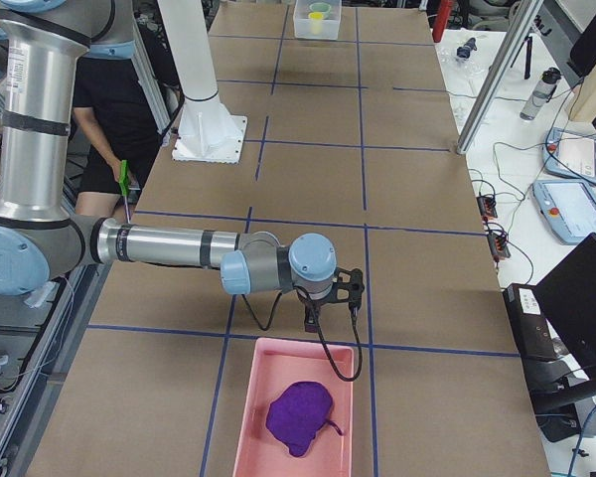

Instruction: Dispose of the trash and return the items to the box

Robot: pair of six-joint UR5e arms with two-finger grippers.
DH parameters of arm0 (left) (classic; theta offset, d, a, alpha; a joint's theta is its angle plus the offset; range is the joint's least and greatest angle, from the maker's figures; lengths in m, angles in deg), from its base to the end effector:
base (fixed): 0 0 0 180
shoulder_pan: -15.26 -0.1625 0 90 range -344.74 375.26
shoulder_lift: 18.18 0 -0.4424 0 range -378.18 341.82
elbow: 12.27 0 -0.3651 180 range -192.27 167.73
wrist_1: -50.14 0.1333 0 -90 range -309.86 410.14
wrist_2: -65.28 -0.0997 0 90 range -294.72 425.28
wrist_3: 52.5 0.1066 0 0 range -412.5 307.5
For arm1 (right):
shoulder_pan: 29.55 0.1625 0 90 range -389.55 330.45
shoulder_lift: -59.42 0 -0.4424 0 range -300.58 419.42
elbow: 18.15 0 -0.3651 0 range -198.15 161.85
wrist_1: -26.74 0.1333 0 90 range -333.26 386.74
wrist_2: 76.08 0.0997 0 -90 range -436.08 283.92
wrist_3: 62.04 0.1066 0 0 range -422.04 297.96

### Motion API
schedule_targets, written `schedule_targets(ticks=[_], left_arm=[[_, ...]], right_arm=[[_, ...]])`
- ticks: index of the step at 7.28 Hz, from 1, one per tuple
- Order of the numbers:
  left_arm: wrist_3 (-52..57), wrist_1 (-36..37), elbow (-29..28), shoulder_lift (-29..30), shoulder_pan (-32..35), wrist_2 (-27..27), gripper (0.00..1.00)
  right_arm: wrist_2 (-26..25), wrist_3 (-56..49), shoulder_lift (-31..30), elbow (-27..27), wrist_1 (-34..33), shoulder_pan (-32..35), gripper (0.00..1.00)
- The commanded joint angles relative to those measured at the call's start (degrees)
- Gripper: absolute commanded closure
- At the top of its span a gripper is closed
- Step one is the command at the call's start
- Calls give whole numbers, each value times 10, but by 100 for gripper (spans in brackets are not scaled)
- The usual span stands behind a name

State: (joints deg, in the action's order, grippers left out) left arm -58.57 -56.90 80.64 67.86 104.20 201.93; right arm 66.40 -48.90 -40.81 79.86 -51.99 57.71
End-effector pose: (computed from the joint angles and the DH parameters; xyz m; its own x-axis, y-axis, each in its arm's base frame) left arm -0.0474 -0.4514 0.6534 0.6807 0.1102 -0.7242 0.0545 0.9783 0.2000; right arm 0.0298 -0.3968 0.6604 0.5973 0.0745 0.7985 -0.0910 0.9955 -0.0249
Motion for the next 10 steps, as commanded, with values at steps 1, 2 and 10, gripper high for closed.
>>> schedule_targets(ticks=[1,2,10], left_arm=[[0,0,1,1,0,0,0],[0,0,1,1,0,-1,0],[0,0,2,0,0,0,0]], right_arm=[[-9,0,6,3,2,0,0],[-11,0,7,3,2,0,0],[-14,-8,11,8,8,16,0]])
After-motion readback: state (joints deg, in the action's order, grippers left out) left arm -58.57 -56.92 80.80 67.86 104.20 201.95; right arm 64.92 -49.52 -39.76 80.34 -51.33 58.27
